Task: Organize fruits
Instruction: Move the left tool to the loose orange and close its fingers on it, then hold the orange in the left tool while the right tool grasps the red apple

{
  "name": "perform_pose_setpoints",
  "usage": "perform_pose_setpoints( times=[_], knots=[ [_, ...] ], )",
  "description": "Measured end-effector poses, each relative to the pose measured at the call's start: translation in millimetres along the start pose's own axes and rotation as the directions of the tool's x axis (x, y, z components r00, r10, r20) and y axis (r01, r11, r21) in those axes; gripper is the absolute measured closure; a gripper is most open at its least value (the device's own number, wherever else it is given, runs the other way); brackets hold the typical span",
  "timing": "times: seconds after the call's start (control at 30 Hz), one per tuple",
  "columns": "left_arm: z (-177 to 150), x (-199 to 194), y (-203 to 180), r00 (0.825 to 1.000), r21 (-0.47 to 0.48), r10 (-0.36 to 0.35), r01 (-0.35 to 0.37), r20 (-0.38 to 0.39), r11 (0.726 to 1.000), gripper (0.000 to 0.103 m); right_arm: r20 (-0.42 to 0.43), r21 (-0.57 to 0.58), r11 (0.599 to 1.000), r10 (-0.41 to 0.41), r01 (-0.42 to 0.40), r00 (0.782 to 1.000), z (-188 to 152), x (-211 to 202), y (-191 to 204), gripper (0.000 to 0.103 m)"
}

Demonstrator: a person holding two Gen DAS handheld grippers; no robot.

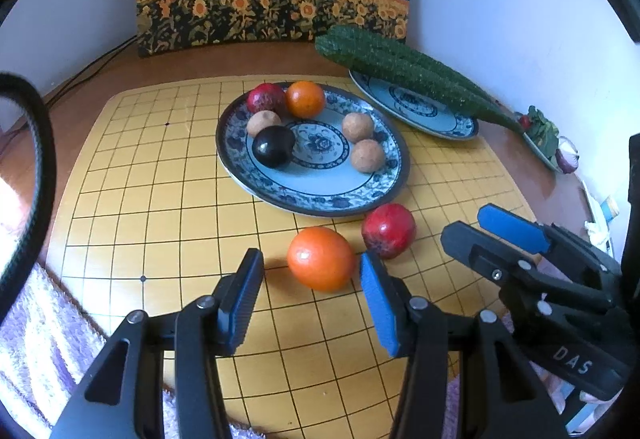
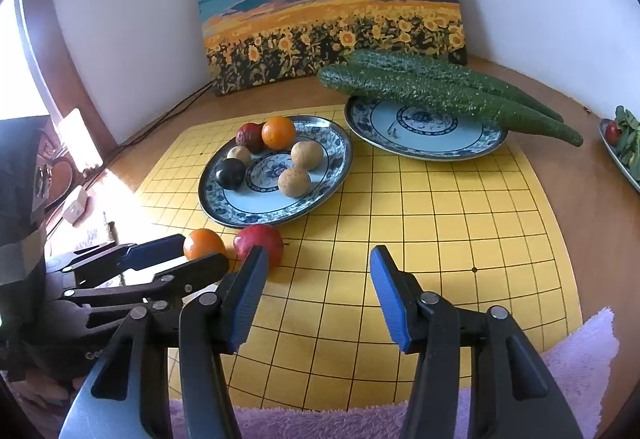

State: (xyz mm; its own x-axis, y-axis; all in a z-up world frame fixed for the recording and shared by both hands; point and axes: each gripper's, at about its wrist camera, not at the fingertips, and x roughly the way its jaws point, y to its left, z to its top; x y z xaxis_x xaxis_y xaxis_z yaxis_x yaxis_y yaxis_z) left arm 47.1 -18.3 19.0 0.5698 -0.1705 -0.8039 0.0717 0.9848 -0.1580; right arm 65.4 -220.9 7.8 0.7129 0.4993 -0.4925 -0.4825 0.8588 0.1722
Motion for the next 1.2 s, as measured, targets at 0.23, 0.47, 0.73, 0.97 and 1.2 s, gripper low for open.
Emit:
perform_pose_setpoints(
  times=[0.23, 0.47, 0.73, 0.97, 1.2],
  knots=[
    [0.1, 2.4, -2.2, 1.000, 0.013, 0.025, -0.025, 0.013, 1.000, 0.056, -0.009, 0.009, 1.000, 0.008, -0.008, 1.000, -1.9, 2.3, -2.3, 0.049],
    [0.5, 0.3, 2.5, 1.000, -0.006, -0.025, 0.025, 0.017, 1.000, 0.067, -0.018, 0.019, 1.000, 0.015, -0.015, 1.000, -4.5, 4.5, -3.2, 0.049],
    [3.6, -11.3, 17.8, 0.999, -0.041, 0.011, -0.009, 0.048, 0.999, 0.067, -0.022, 0.014, 1.000, 0.023, -0.023, 0.999, -1.2, 6.4, 1.3, 0.049],
    [3.5, -13.9, 36.1, 0.998, -0.093, 0.028, -0.023, 0.049, 0.995, 0.067, -0.034, -0.018, 0.999, 0.040, -0.041, 0.999, 0.7, 10.0, 14.3, 0.049],
    [1.3, -13.0, 46.2, 0.999, -0.125, 0.033, -0.027, 0.041, 0.992, 0.067, -0.052, -0.050, 0.997, 0.054, -0.057, 0.997, 2.5, 20.1, 30.3, 0.049]
  ],
)
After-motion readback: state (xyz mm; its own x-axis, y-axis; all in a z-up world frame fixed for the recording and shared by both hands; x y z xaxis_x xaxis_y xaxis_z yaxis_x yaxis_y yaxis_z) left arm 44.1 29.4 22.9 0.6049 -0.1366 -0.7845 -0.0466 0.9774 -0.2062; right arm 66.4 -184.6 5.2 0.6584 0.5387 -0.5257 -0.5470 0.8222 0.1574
